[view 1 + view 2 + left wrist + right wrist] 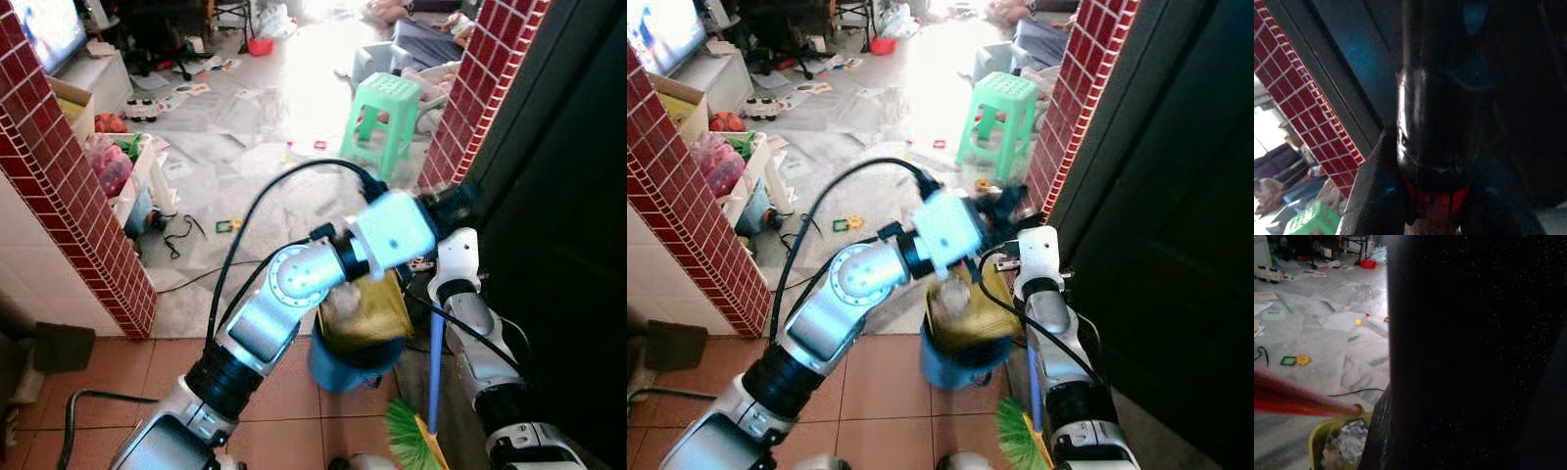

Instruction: Sweep floor

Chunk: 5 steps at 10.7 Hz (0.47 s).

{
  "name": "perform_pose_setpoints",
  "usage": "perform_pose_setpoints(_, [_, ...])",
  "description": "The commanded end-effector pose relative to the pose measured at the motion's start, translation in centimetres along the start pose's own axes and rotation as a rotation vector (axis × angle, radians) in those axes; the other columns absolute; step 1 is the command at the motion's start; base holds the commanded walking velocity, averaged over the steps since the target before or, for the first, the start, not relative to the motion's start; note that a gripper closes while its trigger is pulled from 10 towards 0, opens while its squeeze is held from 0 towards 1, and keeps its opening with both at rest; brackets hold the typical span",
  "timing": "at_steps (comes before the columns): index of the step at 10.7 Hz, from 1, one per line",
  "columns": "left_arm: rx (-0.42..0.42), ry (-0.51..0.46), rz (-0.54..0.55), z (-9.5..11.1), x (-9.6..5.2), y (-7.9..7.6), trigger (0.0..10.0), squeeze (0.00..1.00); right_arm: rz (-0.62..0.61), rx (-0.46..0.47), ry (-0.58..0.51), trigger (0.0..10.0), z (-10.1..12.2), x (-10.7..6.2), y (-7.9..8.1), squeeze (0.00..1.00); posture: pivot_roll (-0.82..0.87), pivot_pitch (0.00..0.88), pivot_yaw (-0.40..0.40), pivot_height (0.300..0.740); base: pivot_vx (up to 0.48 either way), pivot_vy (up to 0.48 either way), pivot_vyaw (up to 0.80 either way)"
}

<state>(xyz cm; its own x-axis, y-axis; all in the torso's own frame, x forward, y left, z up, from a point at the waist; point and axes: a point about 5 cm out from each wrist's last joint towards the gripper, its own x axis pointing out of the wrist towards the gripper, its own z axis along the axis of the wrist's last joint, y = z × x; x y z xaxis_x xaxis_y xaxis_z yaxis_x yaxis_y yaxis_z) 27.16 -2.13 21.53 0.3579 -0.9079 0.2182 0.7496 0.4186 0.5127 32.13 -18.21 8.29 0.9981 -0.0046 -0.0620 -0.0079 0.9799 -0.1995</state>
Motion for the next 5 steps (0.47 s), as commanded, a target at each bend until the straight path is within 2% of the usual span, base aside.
perform_pose_setpoints(1, [0.042, -0.003, 0.046, 1.0, 0.2, 1.0, 10.0, 0.00, -0.002, 0.005, -0.049, 10.0, 1.2, 0.6, -0.2, 0.00, -0.09, 0.000, -0.035, 0.740, 0.000, 0.000, 0.00])
perform_pose_setpoints(2, [0.094, 0.002, 0.041, 1.2, 0.2, 1.1, 10.0, 0.00, -0.002, 0.004, -0.049, 10.0, 1.3, 0.7, -0.2, 0.00, -0.09, 0.000, -0.037, 0.740, 0.000, 0.000, 0.00])
perform_pose_setpoints(4, [0.096, 0.002, 0.149, 1.9, -0.1, 2.6, 10.0, 0.00, 0.005, 0.001, -0.049, 10.0, 1.3, 0.7, 0.0, 0.00, -0.08, 0.000, -0.040, 0.740, 0.000, 0.000, 0.00])
perform_pose_setpoints(5, [0.129, 0.005, 0.157, 2.0, -0.2, 2.8, 10.0, 0.00, 0.005, 0.000, -0.046, 10.0, 1.2, 0.7, 0.0, 0.00, -0.08, 0.000, -0.041, 0.740, 0.000, 0.000, 0.00])
